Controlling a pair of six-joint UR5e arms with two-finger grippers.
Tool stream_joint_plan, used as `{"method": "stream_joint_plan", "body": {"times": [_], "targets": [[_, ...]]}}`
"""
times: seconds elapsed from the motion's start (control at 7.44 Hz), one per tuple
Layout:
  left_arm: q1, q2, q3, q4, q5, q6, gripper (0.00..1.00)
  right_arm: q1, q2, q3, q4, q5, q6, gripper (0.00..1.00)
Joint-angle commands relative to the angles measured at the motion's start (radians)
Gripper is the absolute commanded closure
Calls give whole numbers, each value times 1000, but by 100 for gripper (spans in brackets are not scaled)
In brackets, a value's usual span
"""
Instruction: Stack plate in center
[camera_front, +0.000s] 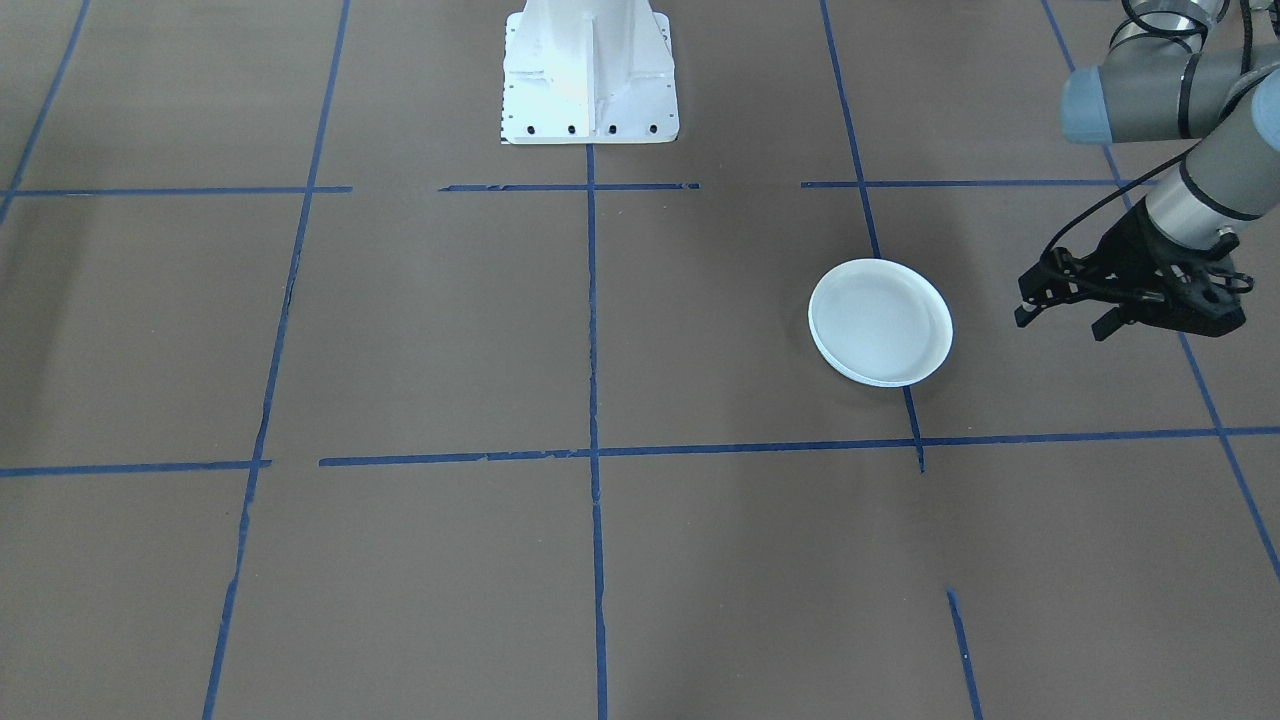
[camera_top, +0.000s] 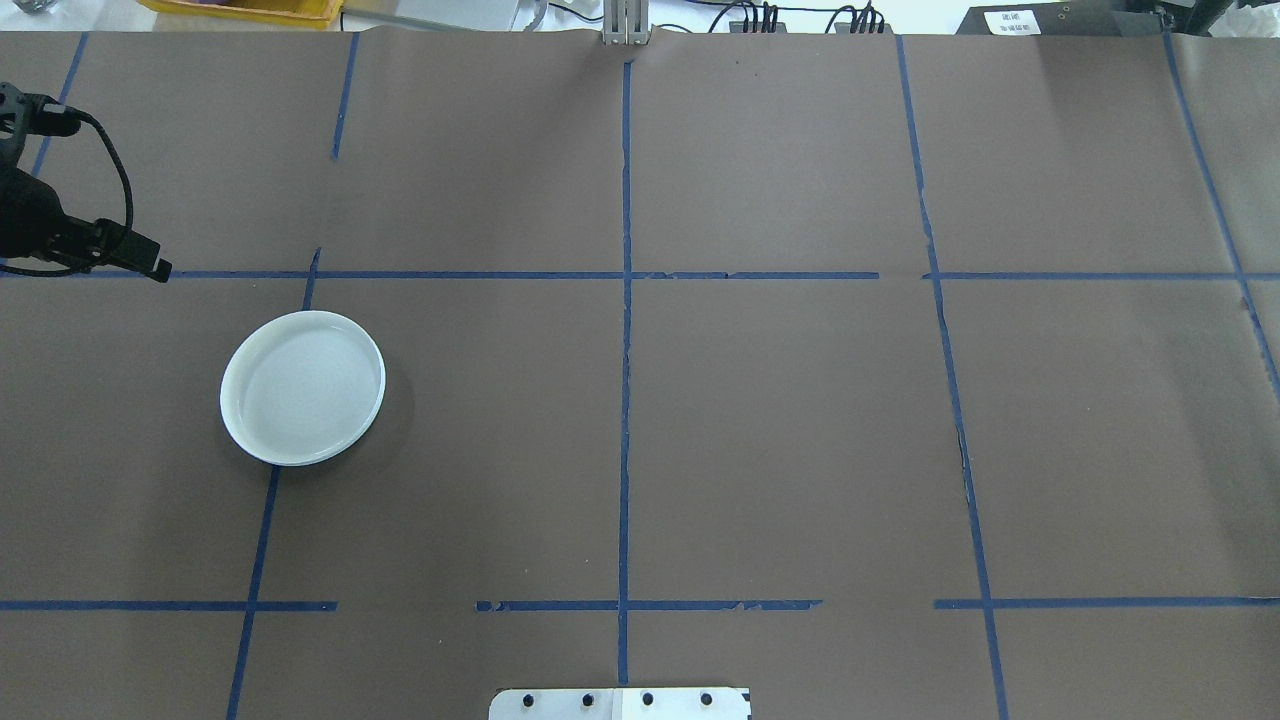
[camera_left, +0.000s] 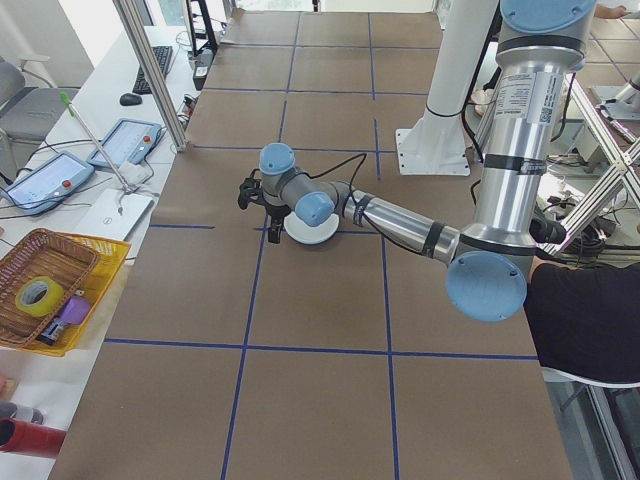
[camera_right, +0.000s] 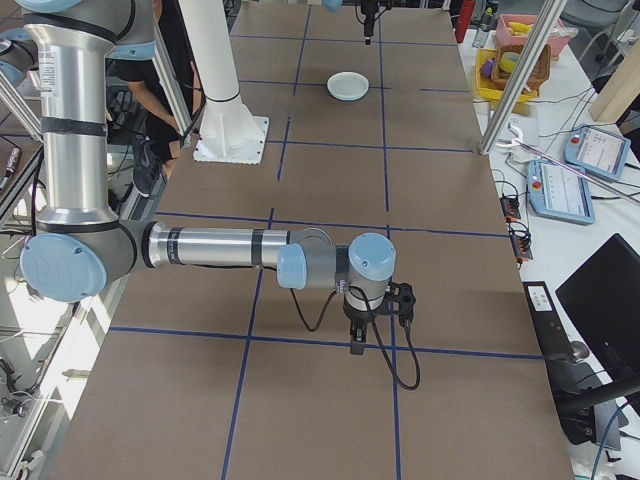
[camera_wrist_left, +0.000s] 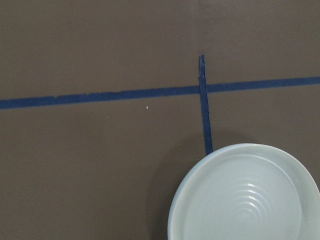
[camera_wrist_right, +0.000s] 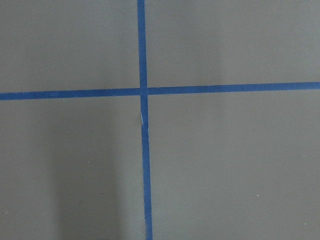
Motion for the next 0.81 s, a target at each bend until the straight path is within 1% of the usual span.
{"method": "stream_joint_plan", "body": {"times": [0.0, 0.13, 0.27, 0.4, 0.54, 0.67], "targets": [[-125, 12, 11, 50, 20, 163, 0, 0, 0, 1, 0, 1, 0, 0], [-157, 10, 8, 187, 26, 191, 0, 0, 0, 1, 0, 1, 0, 0], [-223, 12, 17, 245, 27, 302, 0, 0, 0, 0, 0, 1, 0, 0], [-292, 19, 30, 337, 25, 481, 0, 0, 0, 1, 0, 1, 0, 0], [-350, 44, 56, 380, 19, 631, 0, 0, 0, 0, 0, 1, 0, 0], [-407, 71, 95, 381, 16, 727, 0, 0, 0, 0, 0, -1, 0, 0]]}}
